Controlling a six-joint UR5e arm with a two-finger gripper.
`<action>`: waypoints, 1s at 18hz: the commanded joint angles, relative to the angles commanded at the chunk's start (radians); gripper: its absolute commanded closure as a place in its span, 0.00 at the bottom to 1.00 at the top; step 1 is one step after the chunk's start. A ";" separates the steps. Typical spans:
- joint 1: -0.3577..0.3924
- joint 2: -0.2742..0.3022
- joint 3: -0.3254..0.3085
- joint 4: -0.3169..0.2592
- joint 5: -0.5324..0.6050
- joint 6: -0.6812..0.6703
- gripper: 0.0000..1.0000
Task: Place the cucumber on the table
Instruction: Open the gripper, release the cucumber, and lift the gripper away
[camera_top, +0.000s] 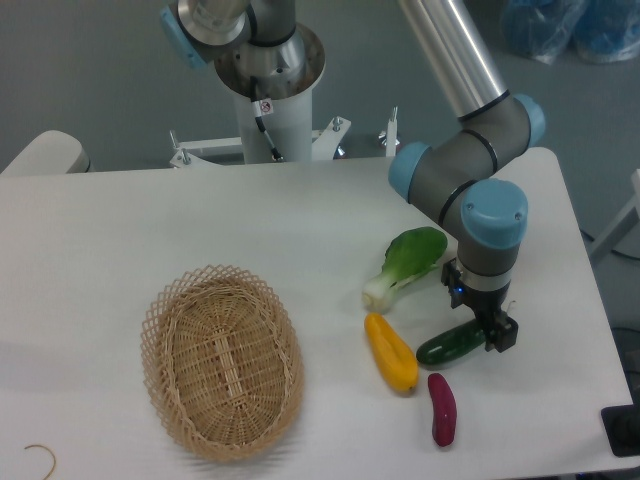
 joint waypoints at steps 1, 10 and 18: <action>-0.002 0.008 0.015 -0.005 -0.008 -0.006 0.00; 0.008 0.141 0.133 -0.184 0.002 -0.005 0.00; 0.098 0.152 0.265 -0.416 -0.052 0.122 0.00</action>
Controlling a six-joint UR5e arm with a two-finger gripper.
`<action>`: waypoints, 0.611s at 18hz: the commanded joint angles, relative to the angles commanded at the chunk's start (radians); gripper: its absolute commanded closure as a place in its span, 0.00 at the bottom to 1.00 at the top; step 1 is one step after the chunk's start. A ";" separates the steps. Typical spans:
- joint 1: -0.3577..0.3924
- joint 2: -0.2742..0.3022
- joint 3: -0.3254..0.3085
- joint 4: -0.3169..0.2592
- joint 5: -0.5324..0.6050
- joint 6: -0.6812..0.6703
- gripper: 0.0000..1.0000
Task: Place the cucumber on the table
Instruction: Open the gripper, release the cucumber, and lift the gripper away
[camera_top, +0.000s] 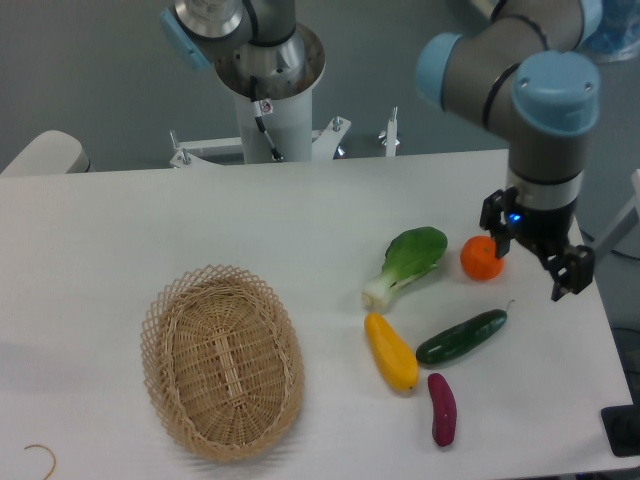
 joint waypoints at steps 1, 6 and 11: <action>0.015 0.009 -0.005 -0.009 -0.002 0.041 0.00; 0.101 0.037 -0.049 -0.029 -0.038 0.198 0.00; 0.126 0.051 -0.069 -0.028 -0.038 0.232 0.00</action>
